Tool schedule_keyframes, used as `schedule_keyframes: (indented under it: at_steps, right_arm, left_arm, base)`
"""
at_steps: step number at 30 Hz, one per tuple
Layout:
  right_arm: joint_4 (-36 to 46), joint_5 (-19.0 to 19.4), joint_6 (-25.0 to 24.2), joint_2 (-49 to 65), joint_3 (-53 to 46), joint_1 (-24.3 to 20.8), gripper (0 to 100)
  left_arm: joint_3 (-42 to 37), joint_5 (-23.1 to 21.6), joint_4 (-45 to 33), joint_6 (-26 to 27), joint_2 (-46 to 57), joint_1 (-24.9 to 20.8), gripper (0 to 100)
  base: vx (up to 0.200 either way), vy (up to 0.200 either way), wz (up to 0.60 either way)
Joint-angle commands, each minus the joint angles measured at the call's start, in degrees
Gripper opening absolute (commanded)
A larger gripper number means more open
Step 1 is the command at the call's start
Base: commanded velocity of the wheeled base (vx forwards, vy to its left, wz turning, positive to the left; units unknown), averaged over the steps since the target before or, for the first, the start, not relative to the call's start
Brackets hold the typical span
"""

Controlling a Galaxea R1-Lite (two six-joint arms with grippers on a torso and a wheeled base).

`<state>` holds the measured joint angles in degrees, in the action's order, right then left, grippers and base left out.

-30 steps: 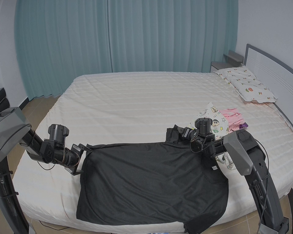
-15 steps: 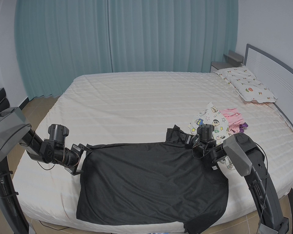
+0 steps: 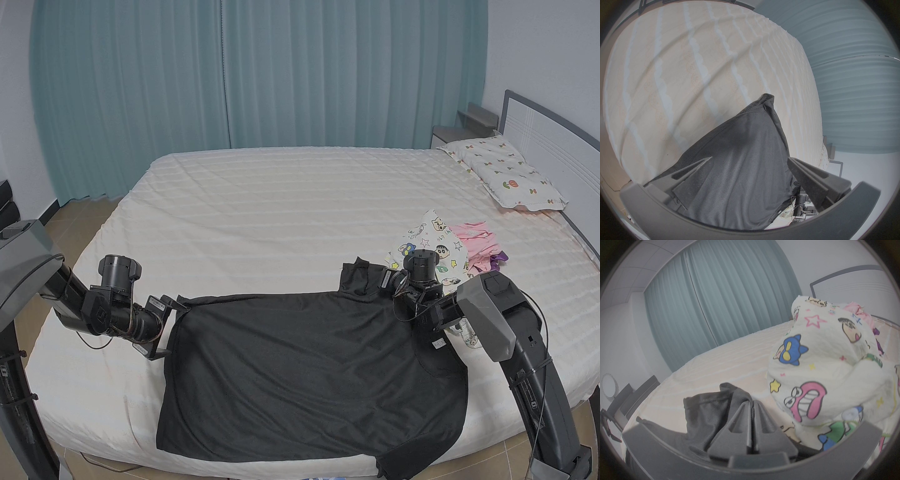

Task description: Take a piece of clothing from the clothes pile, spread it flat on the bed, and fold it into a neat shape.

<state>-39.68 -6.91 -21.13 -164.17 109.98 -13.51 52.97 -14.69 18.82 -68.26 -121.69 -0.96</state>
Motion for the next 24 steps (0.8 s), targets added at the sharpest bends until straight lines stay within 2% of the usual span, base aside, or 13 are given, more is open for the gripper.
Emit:
schedule_keyframes:
  at_steps: [1,17,21,24]
  right_arm:
    - [-0.1,-0.6,-0.1,0.3,2.1,0.8,0]
    - [-2.1,-0.9,-0.2,-0.2,3.6,2.0,0]
    - [-1.5,-2.7,-0.2,-0.4,4.5,1.9,0]
    - [-1.7,-2.6,-0.2,-0.4,4.4,1.7,0]
  left_arm:
    - [-0.1,0.0,0.1,0.0,0.0,0.0,100]
    - [-0.1,0.0,0.1,0.0,0.0,-0.1,100]
    - [-0.1,0.0,0.1,0.0,0.0,-0.1,100]
    - [-0.1,0.0,0.1,0.0,0.0,-0.1,100]
  base:
    - [0.000,0.000,0.00]
    - [0.000,0.000,0.00]
    - [0.000,0.000,0.00]
    - [0.000,0.000,0.00]
